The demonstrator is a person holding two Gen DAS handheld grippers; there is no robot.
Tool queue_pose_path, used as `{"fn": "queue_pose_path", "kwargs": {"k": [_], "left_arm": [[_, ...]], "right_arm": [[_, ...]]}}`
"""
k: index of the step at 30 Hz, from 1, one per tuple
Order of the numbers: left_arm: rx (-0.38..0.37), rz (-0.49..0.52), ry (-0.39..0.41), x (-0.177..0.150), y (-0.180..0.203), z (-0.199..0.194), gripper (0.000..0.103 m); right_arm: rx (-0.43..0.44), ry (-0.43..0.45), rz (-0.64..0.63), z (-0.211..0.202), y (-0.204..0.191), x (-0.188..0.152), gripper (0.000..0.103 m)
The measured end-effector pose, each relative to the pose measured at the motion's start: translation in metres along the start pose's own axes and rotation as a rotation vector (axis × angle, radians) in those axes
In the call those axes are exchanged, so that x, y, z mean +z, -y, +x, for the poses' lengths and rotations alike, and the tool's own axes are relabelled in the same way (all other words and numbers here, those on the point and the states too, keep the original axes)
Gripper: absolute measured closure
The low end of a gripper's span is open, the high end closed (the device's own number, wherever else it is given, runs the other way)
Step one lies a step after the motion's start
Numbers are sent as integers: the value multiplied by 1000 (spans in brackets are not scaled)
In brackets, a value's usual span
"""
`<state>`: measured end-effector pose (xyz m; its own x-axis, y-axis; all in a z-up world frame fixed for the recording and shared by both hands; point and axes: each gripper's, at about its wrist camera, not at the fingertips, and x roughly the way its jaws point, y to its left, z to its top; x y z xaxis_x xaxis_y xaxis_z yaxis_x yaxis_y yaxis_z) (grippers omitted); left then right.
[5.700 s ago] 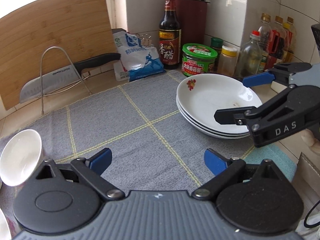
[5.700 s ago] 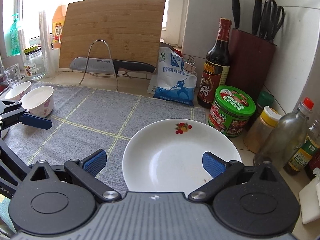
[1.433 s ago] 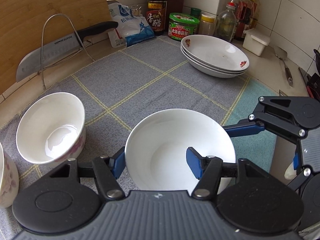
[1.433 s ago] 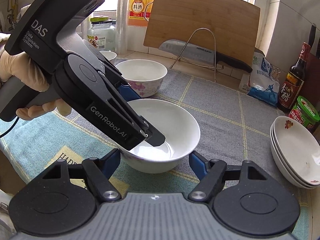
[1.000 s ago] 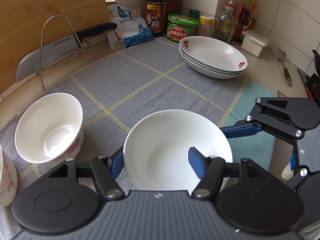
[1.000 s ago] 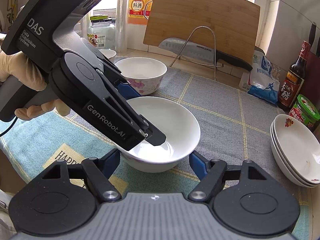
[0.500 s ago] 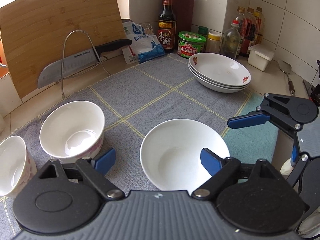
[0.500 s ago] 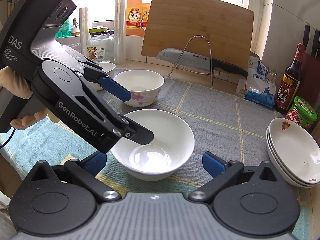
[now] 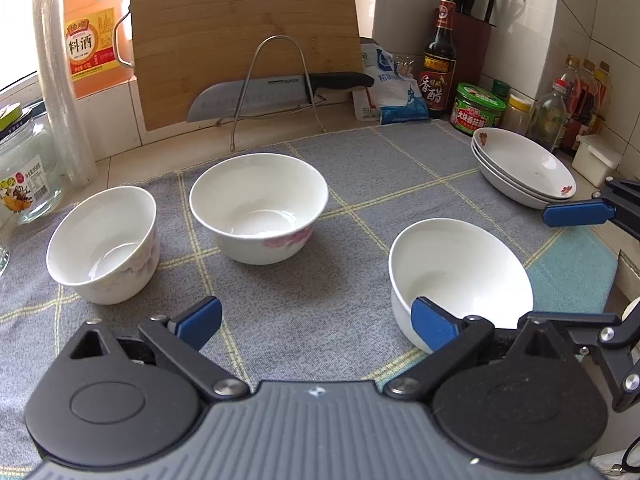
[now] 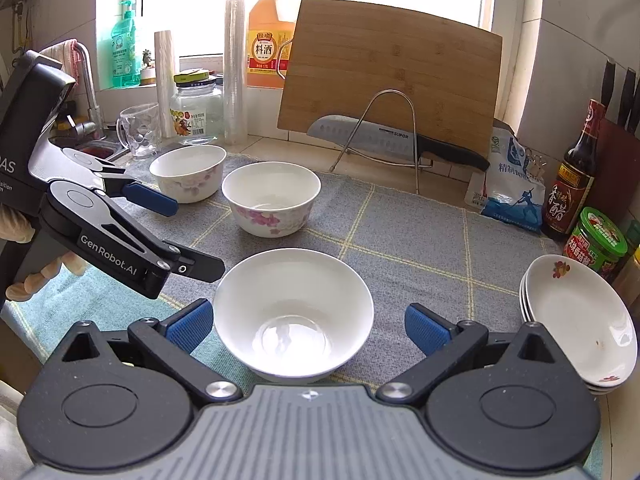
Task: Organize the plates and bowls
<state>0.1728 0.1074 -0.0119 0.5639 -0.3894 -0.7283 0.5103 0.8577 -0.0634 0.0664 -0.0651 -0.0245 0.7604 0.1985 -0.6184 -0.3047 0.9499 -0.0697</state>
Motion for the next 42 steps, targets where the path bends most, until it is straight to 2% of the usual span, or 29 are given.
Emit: {"fn": "queue_pose_path", "kwargs": {"k": [7, 15, 21, 27, 38, 42], "left_arm": [[15, -44, -14, -3, -10, 6, 2], [79, -69, 22, 0, -20, 11, 2], [136, -35, 51, 4, -20, 21, 2], [160, 13, 76, 11, -14, 34, 2], [184, 11, 87, 21, -14, 55, 3], [172, 16, 95, 24, -14, 59, 4]], "right_arm": [[11, 2, -34, 5, -1, 9, 0], [37, -8, -74, 17, 3, 21, 0], [79, -14, -85, 30, 9, 36, 0], [115, -26, -101, 50, 16, 53, 0], [213, -74, -93, 93, 32, 82, 0], [241, -88, -113, 109, 33, 94, 0]]}}
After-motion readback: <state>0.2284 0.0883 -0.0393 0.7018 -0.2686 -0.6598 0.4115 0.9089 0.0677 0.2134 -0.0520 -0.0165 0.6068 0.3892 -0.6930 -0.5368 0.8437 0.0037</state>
